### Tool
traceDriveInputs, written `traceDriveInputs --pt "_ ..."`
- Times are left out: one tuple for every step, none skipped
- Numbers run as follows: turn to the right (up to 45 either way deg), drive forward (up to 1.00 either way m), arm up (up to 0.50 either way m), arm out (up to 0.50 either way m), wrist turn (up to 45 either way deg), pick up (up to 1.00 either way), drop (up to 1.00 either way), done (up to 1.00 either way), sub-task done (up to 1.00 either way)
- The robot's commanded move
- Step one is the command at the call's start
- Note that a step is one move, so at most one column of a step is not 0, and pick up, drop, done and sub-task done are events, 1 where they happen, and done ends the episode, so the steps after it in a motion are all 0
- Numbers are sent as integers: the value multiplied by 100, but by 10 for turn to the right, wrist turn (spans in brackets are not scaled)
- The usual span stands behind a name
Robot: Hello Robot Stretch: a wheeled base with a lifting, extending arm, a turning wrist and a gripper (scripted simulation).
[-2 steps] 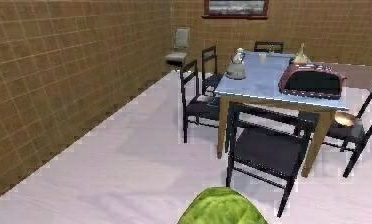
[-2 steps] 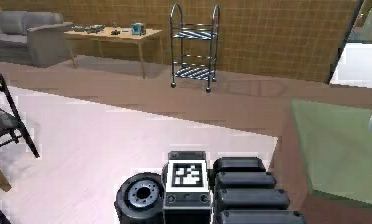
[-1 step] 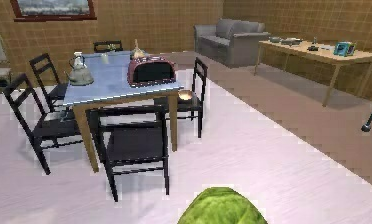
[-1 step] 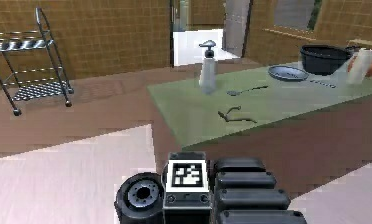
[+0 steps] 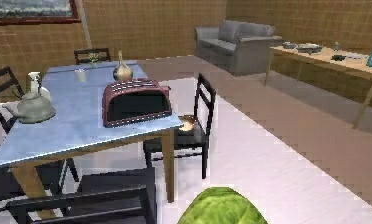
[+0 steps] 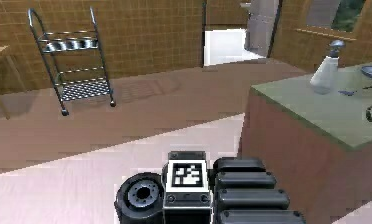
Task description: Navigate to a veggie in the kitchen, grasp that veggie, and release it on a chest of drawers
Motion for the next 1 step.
traceDriveInputs --pt "450 0 0 0 0 0 0 0 0"
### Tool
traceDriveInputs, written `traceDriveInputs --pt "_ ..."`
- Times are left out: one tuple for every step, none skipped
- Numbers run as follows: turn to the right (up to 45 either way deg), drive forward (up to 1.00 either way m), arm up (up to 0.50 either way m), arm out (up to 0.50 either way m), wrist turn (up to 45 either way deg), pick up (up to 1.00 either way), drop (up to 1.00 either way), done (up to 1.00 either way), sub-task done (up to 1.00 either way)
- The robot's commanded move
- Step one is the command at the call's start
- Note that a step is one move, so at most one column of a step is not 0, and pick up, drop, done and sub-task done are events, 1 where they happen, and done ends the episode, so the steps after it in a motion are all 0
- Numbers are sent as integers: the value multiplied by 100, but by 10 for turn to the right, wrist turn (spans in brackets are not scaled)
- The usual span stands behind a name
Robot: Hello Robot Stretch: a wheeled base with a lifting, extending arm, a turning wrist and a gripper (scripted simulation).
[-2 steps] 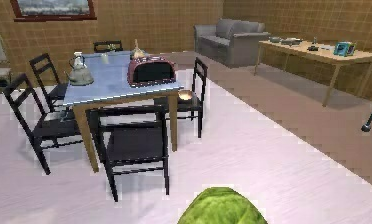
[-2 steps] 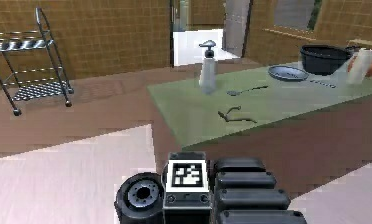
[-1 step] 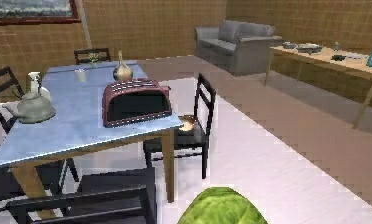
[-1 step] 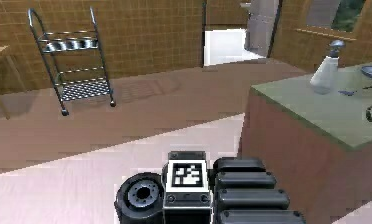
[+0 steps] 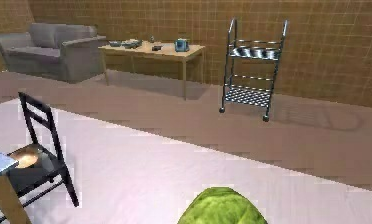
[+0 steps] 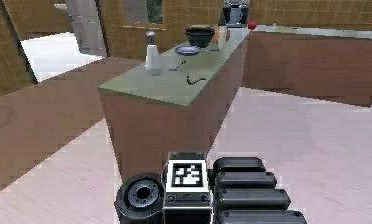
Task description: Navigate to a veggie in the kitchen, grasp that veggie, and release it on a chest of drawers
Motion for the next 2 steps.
traceDriveInputs --pt "330 0 0 0 0 0 0 0 0" --pt "0 100 0 0 0 0 0 0 0"
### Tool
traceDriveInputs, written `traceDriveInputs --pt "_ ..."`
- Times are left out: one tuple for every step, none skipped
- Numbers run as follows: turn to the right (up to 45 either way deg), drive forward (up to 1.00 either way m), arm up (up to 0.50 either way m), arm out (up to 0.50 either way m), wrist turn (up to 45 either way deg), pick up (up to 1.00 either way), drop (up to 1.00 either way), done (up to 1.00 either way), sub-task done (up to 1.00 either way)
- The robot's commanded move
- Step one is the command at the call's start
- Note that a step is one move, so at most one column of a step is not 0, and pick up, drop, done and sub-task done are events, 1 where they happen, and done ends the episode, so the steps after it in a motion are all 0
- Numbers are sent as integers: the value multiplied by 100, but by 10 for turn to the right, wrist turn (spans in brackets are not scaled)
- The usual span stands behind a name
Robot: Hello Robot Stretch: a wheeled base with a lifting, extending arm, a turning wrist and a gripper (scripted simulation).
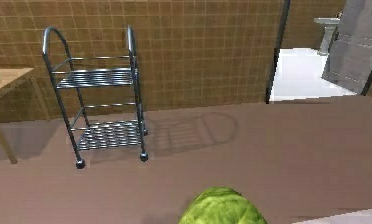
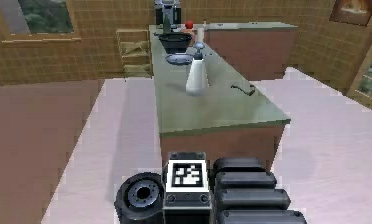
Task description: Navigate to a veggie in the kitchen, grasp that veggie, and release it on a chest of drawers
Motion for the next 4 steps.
traceDriveInputs --pt "30 0 0 0 0 0 0 0 0" --pt "0 25 0 0 0 0 0 0 0" --pt "300 0 0 0 0 0 0 0 0" --pt "0 100 0 0 0 0 0 0 0"
